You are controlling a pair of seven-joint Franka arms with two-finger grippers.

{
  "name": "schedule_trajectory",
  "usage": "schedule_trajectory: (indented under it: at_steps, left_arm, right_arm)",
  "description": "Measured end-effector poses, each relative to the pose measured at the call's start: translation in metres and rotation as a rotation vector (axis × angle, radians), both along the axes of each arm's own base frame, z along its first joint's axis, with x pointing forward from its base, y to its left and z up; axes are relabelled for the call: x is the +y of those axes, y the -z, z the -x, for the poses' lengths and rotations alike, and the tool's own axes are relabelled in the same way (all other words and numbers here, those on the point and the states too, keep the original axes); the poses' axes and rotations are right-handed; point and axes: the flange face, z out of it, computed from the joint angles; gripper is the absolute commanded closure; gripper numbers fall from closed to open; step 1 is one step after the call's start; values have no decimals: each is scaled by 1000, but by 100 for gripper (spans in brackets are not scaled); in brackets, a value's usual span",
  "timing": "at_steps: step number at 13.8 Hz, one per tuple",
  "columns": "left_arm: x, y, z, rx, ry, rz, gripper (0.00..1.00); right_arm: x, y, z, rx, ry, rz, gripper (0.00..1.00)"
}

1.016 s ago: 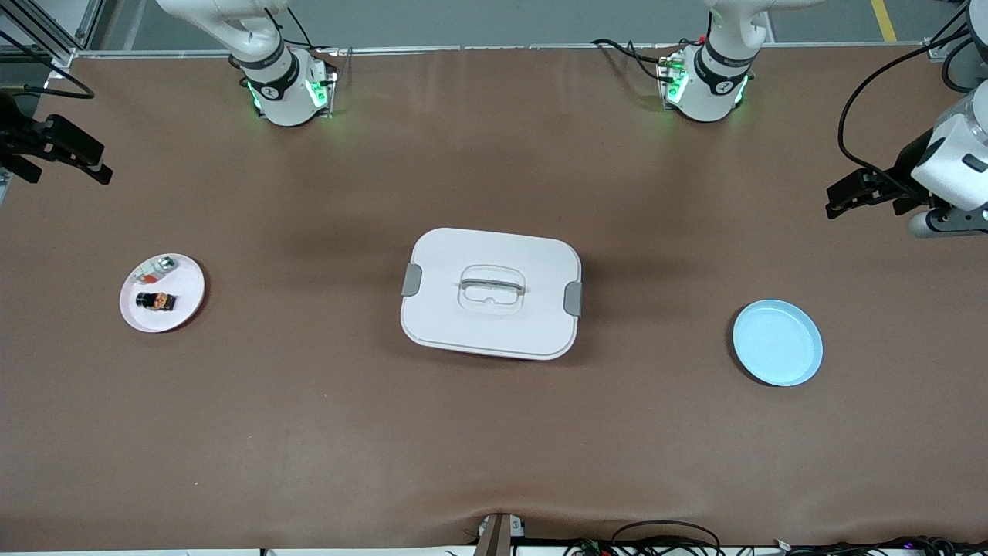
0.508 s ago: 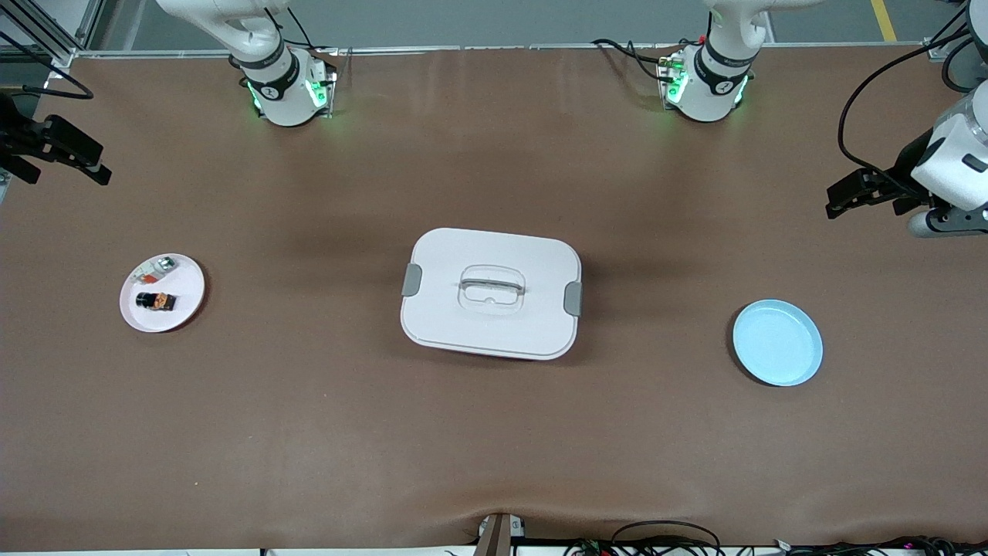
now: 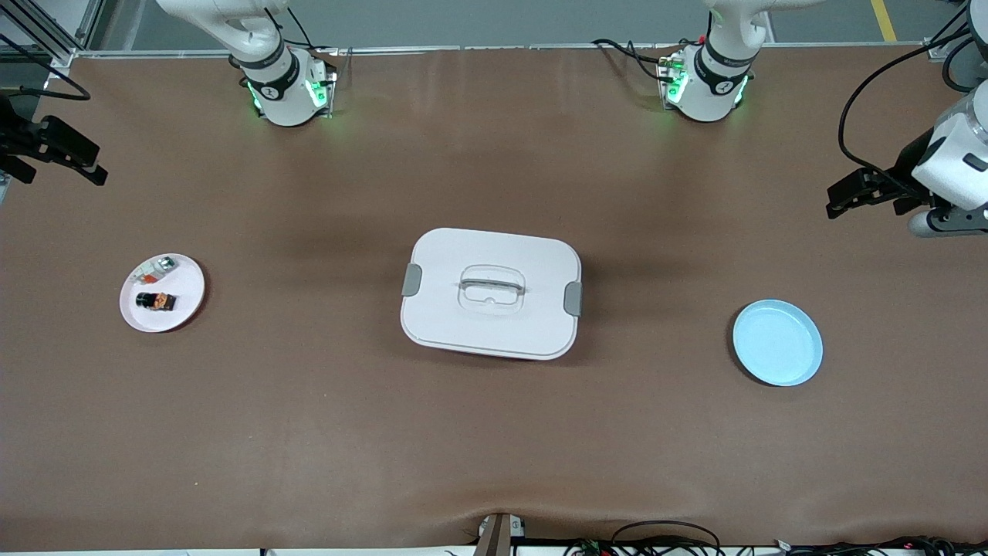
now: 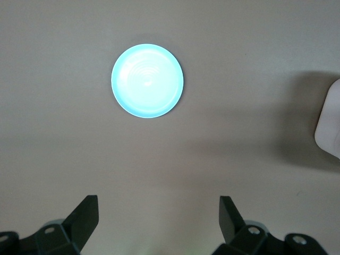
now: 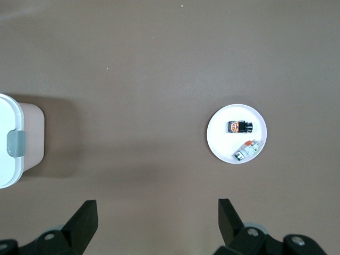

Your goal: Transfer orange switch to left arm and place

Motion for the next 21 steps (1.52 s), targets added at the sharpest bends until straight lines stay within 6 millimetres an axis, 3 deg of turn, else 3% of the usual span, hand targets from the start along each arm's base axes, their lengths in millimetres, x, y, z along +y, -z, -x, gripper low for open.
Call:
schedule_trajectory:
  at_steps: [6, 13, 21]
  left_arm:
    - [0, -1, 0, -3, 0, 0, 0]
    - [0, -1, 0, -2, 0, 0, 0]
    - [0, -1, 0, -3, 0, 0, 0]
  right_arm:
    - [-2, 0, 0, -1, 4, 1, 0]
    - [-30, -7, 5, 1, 57, 0, 0]
    - [-41, 4, 5, 46, 78, -2, 0]
